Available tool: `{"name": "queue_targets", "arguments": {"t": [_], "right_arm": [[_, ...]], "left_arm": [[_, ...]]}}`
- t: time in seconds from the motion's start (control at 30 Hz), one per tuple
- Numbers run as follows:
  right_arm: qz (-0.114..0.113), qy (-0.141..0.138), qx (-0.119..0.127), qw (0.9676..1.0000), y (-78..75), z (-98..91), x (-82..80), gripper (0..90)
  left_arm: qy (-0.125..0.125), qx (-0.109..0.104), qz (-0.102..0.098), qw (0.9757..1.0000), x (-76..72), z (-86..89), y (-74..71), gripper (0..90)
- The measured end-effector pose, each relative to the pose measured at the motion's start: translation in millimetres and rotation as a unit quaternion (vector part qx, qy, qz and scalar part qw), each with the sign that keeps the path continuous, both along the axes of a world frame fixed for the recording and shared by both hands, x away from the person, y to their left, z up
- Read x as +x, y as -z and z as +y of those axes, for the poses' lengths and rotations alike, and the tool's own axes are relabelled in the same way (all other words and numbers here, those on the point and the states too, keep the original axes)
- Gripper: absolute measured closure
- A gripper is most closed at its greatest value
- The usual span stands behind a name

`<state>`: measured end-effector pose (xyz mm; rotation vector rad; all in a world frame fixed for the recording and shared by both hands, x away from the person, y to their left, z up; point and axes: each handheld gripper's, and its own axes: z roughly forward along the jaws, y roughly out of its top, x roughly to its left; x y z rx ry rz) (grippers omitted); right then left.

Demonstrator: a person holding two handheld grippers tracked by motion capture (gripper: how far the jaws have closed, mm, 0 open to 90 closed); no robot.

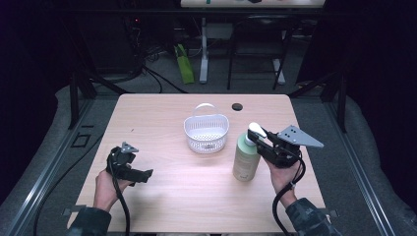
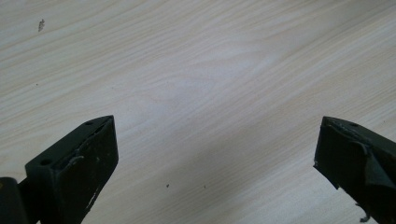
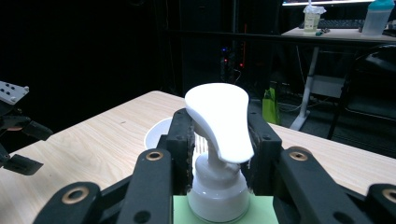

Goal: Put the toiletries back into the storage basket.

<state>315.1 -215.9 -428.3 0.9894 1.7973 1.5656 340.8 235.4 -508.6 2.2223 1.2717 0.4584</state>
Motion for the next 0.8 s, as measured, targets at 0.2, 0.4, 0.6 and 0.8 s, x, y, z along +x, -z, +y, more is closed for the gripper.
{"name": "queue_targets", "arguments": {"t": [0.2,0.4,0.6,0.8], "right_arm": [[-0.002,-0.005,-0.002,1.0000,-0.2,1.7,-0.1,67.7],[-0.004,-0.007,-0.001,1.0000,-1.1,1.6,0.3,67.8],[-0.005,-0.009,0.003,0.9999,-4.1,2.1,0.1,67.7],[-0.007,-0.012,0.004,0.9999,-6.2,2.3,1.0,67.7]], "left_arm": [[0.001,0.001,-0.001,1.0000,0.1,0.0,0.1,0.0],[0.000,0.000,-0.001,1.0000,-0.1,0.2,-0.1,0.0],[-0.001,-0.001,-0.002,1.0000,-0.3,0.2,-0.2,0.0],[0.001,0.000,0.000,1.0000,-0.3,0.4,0.0,0.0]]}}
